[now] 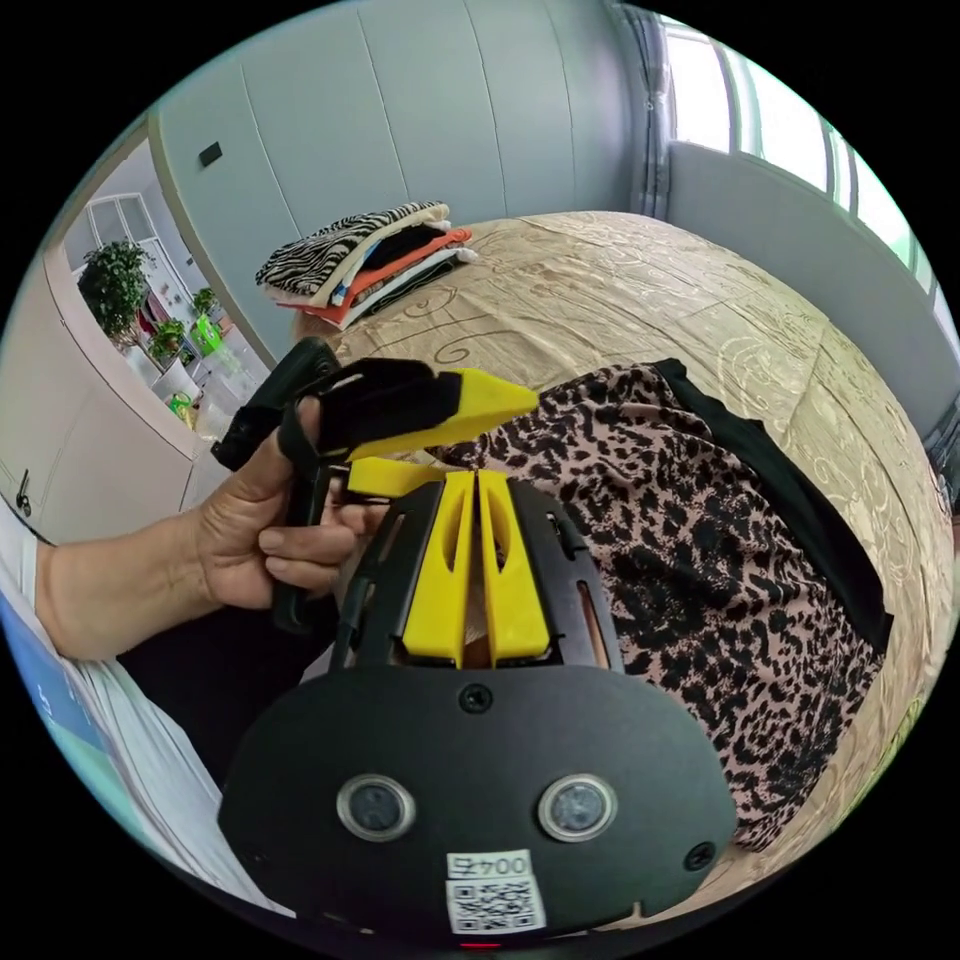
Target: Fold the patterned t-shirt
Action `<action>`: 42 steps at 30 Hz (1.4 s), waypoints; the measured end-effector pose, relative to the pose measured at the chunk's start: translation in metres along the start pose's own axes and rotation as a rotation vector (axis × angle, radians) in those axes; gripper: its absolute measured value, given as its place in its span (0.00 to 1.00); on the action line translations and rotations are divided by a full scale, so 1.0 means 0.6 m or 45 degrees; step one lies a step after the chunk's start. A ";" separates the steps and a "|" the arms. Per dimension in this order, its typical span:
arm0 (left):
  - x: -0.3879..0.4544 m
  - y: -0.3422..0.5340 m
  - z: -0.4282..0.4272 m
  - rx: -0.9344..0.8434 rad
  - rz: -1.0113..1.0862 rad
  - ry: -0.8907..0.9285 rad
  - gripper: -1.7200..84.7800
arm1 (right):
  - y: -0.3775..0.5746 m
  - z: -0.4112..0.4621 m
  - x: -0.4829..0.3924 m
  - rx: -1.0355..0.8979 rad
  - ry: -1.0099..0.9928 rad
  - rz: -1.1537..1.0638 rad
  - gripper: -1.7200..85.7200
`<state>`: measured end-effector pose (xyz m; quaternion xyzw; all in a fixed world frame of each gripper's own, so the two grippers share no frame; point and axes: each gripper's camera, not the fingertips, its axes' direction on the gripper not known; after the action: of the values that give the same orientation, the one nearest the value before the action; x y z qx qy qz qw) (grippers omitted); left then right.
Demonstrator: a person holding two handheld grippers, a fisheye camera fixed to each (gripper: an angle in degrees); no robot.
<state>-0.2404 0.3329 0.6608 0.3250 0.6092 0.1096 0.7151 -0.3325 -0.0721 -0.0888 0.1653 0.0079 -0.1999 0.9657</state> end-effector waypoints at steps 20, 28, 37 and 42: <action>0.157 0.047 0.178 0.069 0.504 -0.642 0.08 | -0.458 0.002 0.171 -0.550 -0.027 0.234 0.25; 0.165 0.070 0.251 0.089 0.487 -0.652 0.08 | -0.579 0.267 0.030 -1.186 0.694 -0.248 0.27; 0.155 0.086 0.306 0.084 0.465 -0.599 0.07 | -0.493 0.428 0.076 -1.597 1.184 -0.451 0.11; 0.170 0.090 0.334 0.085 0.493 -0.592 0.07 | -0.470 0.369 0.155 -1.352 0.931 -0.264 0.03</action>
<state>-0.0146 0.3642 0.6210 0.4747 0.3590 0.1464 0.7901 -0.3678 -0.4231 0.0238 -0.2784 0.4495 -0.1917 0.8269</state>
